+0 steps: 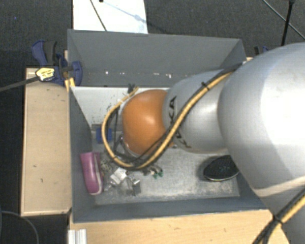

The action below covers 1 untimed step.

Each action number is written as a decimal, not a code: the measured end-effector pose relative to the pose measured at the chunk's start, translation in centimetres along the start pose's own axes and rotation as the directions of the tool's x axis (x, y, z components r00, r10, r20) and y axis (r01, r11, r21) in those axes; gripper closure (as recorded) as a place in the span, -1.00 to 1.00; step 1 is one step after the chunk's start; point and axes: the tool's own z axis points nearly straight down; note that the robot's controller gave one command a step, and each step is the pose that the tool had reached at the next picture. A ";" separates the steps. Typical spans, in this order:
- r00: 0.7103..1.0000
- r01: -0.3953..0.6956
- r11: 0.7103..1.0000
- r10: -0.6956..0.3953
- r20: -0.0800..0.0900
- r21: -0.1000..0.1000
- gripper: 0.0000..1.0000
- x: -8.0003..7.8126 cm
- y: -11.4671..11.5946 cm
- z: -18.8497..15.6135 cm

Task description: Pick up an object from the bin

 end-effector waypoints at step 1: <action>1.000 -0.004 1.000 0.004 0.003 -0.002 1.00 -0.1 0.1 -0.1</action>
Offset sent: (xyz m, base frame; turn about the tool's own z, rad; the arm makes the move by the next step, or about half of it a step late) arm 0.0000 0.0000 0.0000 0.0000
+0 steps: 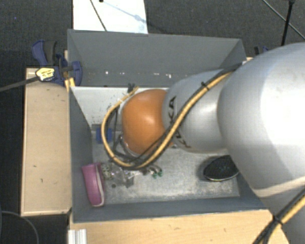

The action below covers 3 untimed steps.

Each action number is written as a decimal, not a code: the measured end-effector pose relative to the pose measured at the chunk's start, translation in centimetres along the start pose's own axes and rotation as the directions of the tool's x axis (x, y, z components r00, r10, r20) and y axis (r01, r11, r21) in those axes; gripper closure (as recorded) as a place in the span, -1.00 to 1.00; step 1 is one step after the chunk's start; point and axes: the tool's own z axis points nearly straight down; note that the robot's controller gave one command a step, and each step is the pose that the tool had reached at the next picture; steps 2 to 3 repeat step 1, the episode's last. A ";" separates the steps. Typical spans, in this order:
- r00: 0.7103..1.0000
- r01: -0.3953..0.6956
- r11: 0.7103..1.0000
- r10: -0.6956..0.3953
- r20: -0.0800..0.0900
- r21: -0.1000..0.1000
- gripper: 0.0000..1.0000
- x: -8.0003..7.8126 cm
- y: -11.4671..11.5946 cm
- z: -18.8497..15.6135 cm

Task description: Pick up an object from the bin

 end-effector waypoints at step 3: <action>0.999 -0.043 0.999 0.043 0.010 0.000 1.00 -1.0 -1.4 -13.9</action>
Offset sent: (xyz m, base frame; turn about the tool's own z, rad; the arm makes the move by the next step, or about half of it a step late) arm 0.0126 -0.0076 0.1337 0.0328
